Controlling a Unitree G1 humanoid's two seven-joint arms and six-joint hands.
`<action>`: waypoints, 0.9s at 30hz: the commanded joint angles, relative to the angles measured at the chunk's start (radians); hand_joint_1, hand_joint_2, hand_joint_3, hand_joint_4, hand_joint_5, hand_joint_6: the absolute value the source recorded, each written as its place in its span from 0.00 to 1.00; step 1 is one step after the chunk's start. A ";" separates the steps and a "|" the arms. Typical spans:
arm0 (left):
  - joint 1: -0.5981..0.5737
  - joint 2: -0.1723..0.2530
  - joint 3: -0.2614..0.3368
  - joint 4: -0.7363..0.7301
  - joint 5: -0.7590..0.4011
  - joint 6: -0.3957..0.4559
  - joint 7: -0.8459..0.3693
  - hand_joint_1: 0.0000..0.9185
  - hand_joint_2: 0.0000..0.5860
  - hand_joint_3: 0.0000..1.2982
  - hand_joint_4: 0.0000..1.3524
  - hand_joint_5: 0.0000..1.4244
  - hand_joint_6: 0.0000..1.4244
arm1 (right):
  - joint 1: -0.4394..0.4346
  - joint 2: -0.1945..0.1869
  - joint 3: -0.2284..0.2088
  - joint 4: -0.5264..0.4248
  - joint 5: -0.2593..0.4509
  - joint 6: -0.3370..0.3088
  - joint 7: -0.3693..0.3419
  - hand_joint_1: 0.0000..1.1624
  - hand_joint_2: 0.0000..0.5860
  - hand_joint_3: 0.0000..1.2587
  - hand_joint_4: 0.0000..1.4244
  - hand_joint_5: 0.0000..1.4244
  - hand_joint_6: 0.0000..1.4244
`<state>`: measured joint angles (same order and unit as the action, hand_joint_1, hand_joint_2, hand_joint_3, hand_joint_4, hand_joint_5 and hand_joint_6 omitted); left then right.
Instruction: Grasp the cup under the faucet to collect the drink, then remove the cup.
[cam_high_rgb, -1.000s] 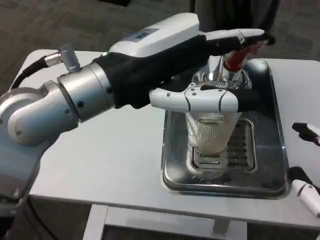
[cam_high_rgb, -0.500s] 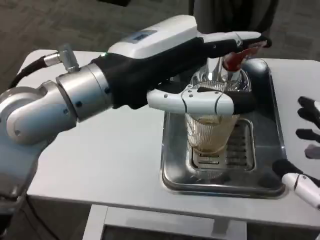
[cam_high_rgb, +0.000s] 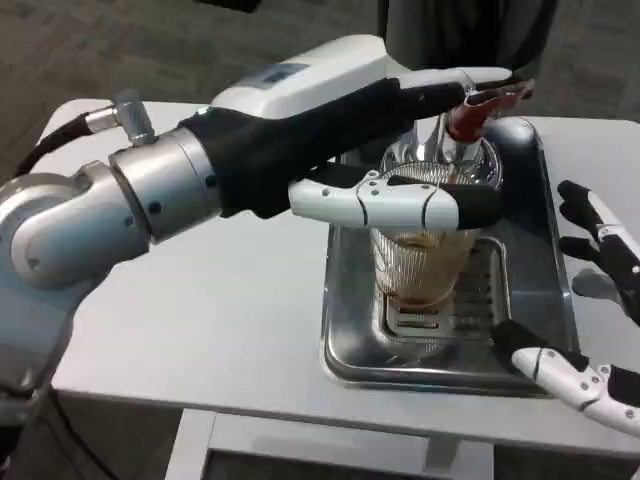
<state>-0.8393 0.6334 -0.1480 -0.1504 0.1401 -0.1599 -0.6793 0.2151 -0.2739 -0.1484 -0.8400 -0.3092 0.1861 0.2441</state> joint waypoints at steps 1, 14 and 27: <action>0.013 0.027 -0.034 0.013 0.038 -0.007 -0.049 0.00 0.18 0.11 0.04 0.11 0.09 | -0.011 0.018 0.045 0.018 -0.028 -0.014 -0.033 0.55 0.44 0.02 0.03 0.09 0.16; 0.004 0.036 -0.041 -0.005 0.049 -0.012 -0.050 0.00 0.18 0.11 0.03 0.11 0.09 | -0.058 0.050 0.134 0.055 -0.093 0.004 -0.074 0.54 0.45 0.03 0.03 0.09 0.16; -0.011 0.034 -0.062 -0.022 0.086 -0.036 -0.047 0.00 0.17 0.09 0.02 0.11 0.08 | -0.061 0.052 0.135 0.052 -0.107 0.011 -0.077 0.54 0.45 0.03 0.03 0.09 0.16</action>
<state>-0.8661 0.6520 -0.1720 -0.1633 0.2021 -0.1761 -0.6797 0.1437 -0.2259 -0.0109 -0.7853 -0.4096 0.1972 0.1777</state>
